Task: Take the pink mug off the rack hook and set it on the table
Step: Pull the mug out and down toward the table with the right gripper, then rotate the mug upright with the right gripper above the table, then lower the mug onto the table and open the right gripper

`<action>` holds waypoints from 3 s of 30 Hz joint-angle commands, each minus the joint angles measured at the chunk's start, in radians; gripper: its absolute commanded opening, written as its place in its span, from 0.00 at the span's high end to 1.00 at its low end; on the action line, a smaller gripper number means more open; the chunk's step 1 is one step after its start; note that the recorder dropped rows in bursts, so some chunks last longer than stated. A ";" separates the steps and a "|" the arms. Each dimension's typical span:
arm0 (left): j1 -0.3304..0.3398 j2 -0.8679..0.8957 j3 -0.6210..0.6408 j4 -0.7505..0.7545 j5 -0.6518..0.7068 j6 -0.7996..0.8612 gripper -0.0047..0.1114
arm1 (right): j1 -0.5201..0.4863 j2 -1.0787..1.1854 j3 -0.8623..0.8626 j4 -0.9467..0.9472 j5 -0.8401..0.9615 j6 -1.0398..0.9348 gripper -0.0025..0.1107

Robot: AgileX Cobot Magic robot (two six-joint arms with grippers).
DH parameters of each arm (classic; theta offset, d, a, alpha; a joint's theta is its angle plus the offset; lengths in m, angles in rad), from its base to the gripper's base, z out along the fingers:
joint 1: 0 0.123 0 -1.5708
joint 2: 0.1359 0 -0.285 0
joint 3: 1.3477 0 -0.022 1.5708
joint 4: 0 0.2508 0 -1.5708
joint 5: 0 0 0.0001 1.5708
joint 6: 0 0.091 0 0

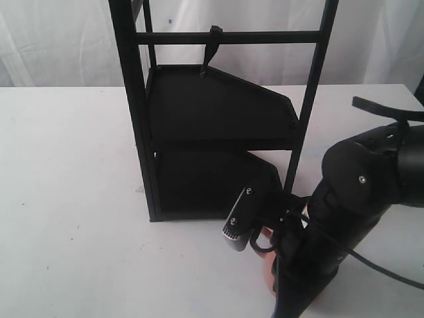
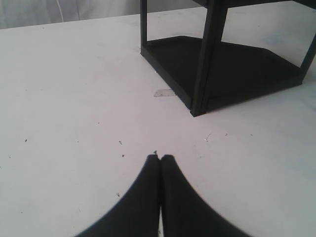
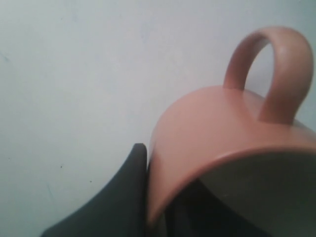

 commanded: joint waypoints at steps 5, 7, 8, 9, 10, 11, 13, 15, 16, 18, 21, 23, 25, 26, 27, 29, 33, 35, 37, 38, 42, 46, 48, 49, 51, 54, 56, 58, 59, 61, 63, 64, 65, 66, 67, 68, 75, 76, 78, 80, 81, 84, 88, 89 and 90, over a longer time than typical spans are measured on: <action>0.002 -0.004 0.004 -0.003 -0.003 -0.006 0.96 | 0.002 0.044 -0.006 0.008 -0.015 -0.021 0.98; 0.002 -0.004 0.004 -0.003 -0.003 -0.006 0.96 | 0.002 0.046 -0.006 0.008 -0.016 -0.021 0.98; 0.002 -0.004 0.004 -0.003 -0.003 -0.006 0.96 | 0.002 0.048 -0.006 0.008 -0.018 -0.021 0.98; 0.002 -0.004 0.004 -0.003 -0.003 -0.006 0.96 | 0.002 0.048 -0.006 0.008 -0.021 -0.021 0.98; 0.002 -0.004 0.004 -0.003 -0.003 -0.006 0.96 | 0.002 0.048 -0.006 0.008 -0.026 -0.021 0.98; 0.002 -0.004 0.004 -0.003 -0.003 -0.006 0.96 | 0.002 0.050 -0.006 0.008 -0.029 -0.021 0.98; 0.002 -0.004 0.004 -0.003 -0.003 -0.006 0.96 | 0.002 0.050 -0.006 0.010 -0.031 -0.021 0.98; 0.002 -0.004 0.004 -0.003 -0.003 -0.006 0.96 | 0.002 0.050 -0.006 0.010 -0.031 -0.021 0.98; 0.002 -0.004 0.004 -0.003 -0.003 -0.006 0.96 | 0.002 0.050 -0.006 0.010 -0.031 -0.021 0.98; 0.002 -0.004 0.004 -0.003 -0.003 -0.006 0.96 | 0.002 0.050 -0.006 0.010 -0.031 -0.021 0.98; 0.002 -0.004 0.004 -0.003 -0.003 -0.006 0.96 | 0.002 0.050 -0.006 0.010 -0.025 -0.021 0.98; 0.002 -0.004 0.004 -0.003 -0.003 -0.006 0.96 | 0.002 0.050 -0.006 0.010 -0.025 -0.021 0.98; 0.002 -0.004 0.004 -0.003 -0.003 -0.006 0.96 | 0.002 0.050 -0.006 0.012 -0.025 -0.021 0.96; 0.002 -0.004 0.004 -0.003 -0.003 -0.006 0.96 | 0.002 0.050 -0.006 0.012 -0.025 -0.021 0.94; 0.002 -0.004 0.004 -0.003 -0.003 -0.006 0.96 | 0.002 0.050 -0.006 0.012 -0.025 -0.021 0.92; 0.002 -0.004 0.004 -0.003 -0.003 -0.006 0.96 | 0.002 0.050 -0.006 0.016 -0.025 -0.021 0.86; 0.002 -0.004 0.004 -0.003 -0.003 -0.006 0.96 | 0.002 0.050 -0.006 0.023 -0.025 -0.021 0.76; 0.002 -0.004 0.004 -0.003 -0.003 -0.006 0.96 | 0.002 0.050 -0.006 0.023 -0.021 -0.021 0.73; 0.002 -0.004 0.004 -0.003 -0.003 -0.006 0.96 | 0.002 0.050 -0.006 0.023 -0.021 -0.021 0.71; 0.002 -0.004 0.004 -0.003 -0.003 -0.006 0.96 | 0.002 0.050 -0.008 0.023 -0.018 -0.021 0.70; 0.002 -0.004 0.004 -0.003 -0.003 -0.006 0.96 | 0.002 0.050 -0.021 0.023 -0.002 -0.021 0.70; 0.002 -0.004 0.004 -0.003 -0.003 -0.006 0.96 | 0.002 0.050 -0.021 0.023 0.003 -0.021 0.70; 0.002 -0.004 0.004 -0.003 -0.003 -0.006 0.96 | 0.002 0.050 -0.021 0.023 0.003 -0.021 0.70; 0.002 -0.004 0.004 -0.003 -0.003 -0.006 0.96 | 0.002 0.050 -0.021 0.023 0.005 -0.021 0.70; 0.002 -0.004 0.004 -0.003 -0.003 -0.006 0.96 | 0.002 0.046 -0.021 0.023 0.005 -0.021 0.70; 0.002 -0.004 0.004 -0.003 -0.003 -0.006 0.96 | 0.002 0.033 -0.021 0.020 0.000 -0.021 0.64; 0.002 -0.004 0.004 -0.003 -0.003 -0.006 0.96 | 0.002 0.019 -0.021 0.020 -0.002 -0.021 0.61; 0.002 -0.004 0.004 -0.003 -0.003 -0.006 0.96 | 0.002 0.008 -0.021 0.020 -0.002 -0.021 0.60; 0.002 -0.004 0.004 -0.003 -0.003 -0.006 0.96 | 0.002 0.004 -0.021 0.020 0.000 -0.021 0.60; 0.002 -0.004 0.004 -0.003 -0.003 -0.006 0.96 | 0.002 -0.004 -0.021 0.018 0.000 -0.021 0.60; 0.002 -0.004 0.004 -0.003 -0.003 -0.006 0.96 | 0.002 -0.016 -0.021 0.006 0.003 -0.021 0.60; 0.002 -0.004 0.004 -0.003 -0.003 -0.006 0.96 | 0.002 -0.030 -0.021 0.002 0.003 -0.021 0.60; 0.002 -0.004 0.004 -0.003 -0.003 -0.006 0.96 | 0.002 -0.038 -0.021 0.002 0.007 -0.021 0.60; 0.002 -0.004 0.004 -0.003 -0.003 -0.006 0.96 | 0.002 -0.055 -0.021 0.002 0.010 -0.021 0.60; 0.002 -0.004 0.004 -0.003 -0.003 -0.006 0.96 | 0.002 -0.064 -0.021 0.002 0.012 -0.021 0.60; 0.002 -0.004 0.004 -0.003 -0.003 -0.006 0.96 | 0.002 -0.077 -0.021 0.002 0.014 -0.021 0.60; 0.002 -0.004 0.004 -0.003 -0.003 -0.006 0.96 | 0.002 -0.134 -0.021 -0.019 0.014 -0.003 0.60; 0.002 -0.004 0.004 -0.003 -0.003 -0.006 0.96 | 0.002 -0.142 -0.021 -0.021 0.014 -0.001 0.60; 0.002 -0.004 0.004 -0.003 -0.003 -0.006 0.96 | 0.002 -0.161 -0.018 -0.023 0.014 0.001 0.60; 0.002 -0.004 0.004 -0.003 -0.003 -0.006 0.96 | 0.002 -0.180 -0.018 -0.023 0.014 0.001 0.60; 0.002 -0.004 0.004 -0.003 -0.003 -0.006 0.96 | 0.002 -0.189 -0.018 -0.023 0.014 0.001 0.60; 0.002 -0.004 0.004 -0.003 -0.003 -0.006 0.96 | 0.002 -0.220 -0.018 -0.023 0.013 0.001 0.60; 0.002 -0.004 0.004 -0.003 -0.003 -0.006 0.96 | 0.002 -0.272 -0.010 -0.023 -0.009 0.001 0.60; 0.002 -0.004 0.004 -0.003 -0.003 -0.006 0.96 | 0.002 -0.290 -0.004 -0.023 -0.021 0.001 0.60; 0.002 -0.004 0.004 -0.003 -0.003 -0.006 0.96 | 0.002 -0.311 0.004 -0.023 -0.037 0.001 0.60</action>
